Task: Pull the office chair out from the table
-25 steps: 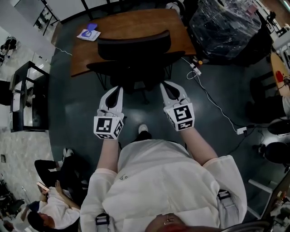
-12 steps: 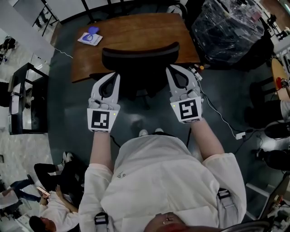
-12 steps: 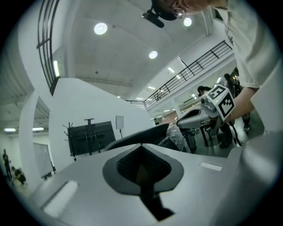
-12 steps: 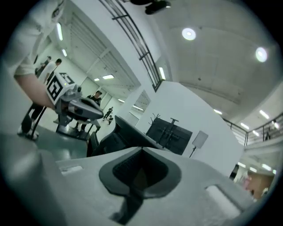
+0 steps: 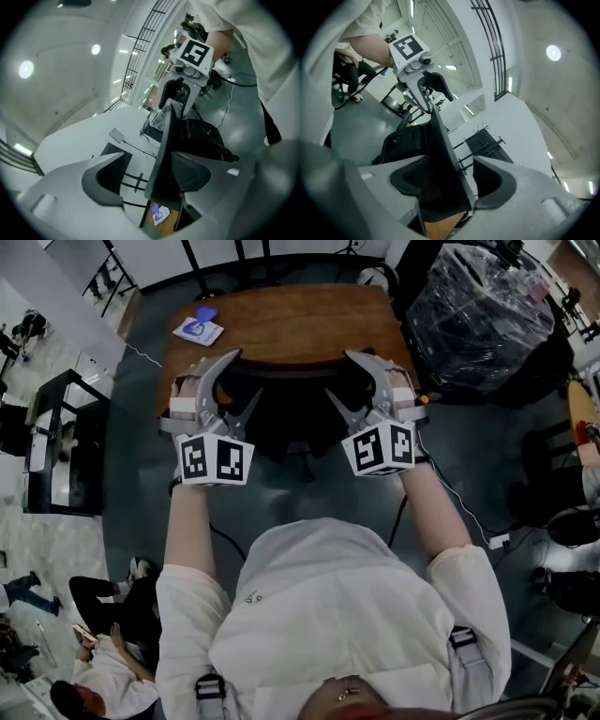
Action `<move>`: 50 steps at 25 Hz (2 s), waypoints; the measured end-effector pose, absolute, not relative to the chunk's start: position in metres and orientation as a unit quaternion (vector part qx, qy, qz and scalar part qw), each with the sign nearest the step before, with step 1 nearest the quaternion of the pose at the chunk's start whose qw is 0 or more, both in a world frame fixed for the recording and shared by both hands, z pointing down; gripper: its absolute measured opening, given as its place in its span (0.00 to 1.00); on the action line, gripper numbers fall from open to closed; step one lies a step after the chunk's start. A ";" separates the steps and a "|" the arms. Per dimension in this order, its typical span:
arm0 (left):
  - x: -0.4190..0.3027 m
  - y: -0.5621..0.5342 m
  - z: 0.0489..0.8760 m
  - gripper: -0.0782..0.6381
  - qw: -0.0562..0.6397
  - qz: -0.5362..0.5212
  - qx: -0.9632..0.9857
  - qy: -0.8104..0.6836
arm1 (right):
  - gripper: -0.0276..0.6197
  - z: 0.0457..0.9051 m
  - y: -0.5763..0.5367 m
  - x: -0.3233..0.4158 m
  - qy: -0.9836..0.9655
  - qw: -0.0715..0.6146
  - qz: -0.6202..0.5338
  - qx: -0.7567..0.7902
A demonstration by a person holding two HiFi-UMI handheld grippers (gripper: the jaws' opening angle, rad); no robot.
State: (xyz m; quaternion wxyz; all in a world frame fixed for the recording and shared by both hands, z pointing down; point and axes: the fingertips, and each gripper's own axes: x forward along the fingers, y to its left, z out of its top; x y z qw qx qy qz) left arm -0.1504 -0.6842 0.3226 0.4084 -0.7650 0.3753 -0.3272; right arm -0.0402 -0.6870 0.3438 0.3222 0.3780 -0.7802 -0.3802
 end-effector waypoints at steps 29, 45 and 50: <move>-0.126 -0.668 0.357 0.28 0.391 -0.425 -0.788 0.215 | 0.13 0.368 -0.678 -0.052 -0.722 0.468 -0.453 0.233; -0.109 -0.591 0.360 0.31 0.326 -0.416 -0.814 0.238 | 0.13 0.372 -0.605 -0.038 -0.732 0.443 -0.465 0.229; -0.109 -0.568 0.360 0.31 0.320 -0.415 -0.813 0.255 | 0.13 0.372 -0.581 -0.038 -0.727 0.438 -0.474 0.232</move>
